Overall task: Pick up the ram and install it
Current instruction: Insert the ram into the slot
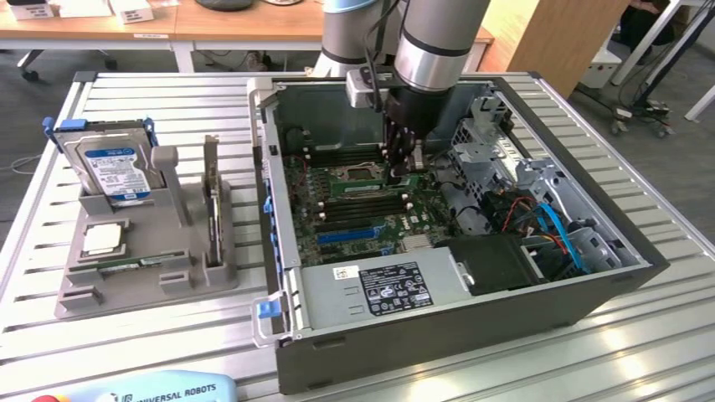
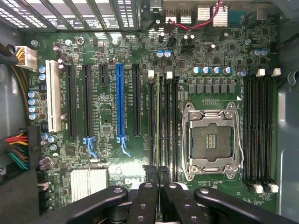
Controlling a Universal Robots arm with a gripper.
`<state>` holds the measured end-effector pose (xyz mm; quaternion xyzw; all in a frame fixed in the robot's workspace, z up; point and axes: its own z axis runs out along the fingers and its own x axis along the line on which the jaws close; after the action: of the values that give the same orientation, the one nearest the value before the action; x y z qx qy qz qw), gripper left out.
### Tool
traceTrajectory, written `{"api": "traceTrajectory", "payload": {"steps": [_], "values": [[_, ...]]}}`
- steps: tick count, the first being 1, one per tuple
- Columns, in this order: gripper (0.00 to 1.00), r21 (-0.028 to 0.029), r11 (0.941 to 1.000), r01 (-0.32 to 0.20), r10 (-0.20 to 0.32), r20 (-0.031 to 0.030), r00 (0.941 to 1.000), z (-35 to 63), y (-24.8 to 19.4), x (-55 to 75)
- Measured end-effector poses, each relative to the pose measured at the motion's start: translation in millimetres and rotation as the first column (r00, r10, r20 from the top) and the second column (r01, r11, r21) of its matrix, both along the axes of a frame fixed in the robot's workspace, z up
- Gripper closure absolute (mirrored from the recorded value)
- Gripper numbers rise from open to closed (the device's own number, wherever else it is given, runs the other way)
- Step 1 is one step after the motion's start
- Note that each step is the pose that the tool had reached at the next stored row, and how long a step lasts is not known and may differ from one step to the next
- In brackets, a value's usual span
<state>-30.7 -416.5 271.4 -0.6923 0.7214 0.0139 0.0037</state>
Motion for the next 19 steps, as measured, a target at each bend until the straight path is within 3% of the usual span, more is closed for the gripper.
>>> {"api": "traceTrajectory", "payload": {"steps": [13,19], "values": [[0.89,-0.0001,1.0,0.0,0.0,0.0,1.0,-14.8,0.3,-0.3],[0.89,-0.0003,1.0,0.0,0.0,0.0,1.0,-15.3,0.3,-1.2]]}}
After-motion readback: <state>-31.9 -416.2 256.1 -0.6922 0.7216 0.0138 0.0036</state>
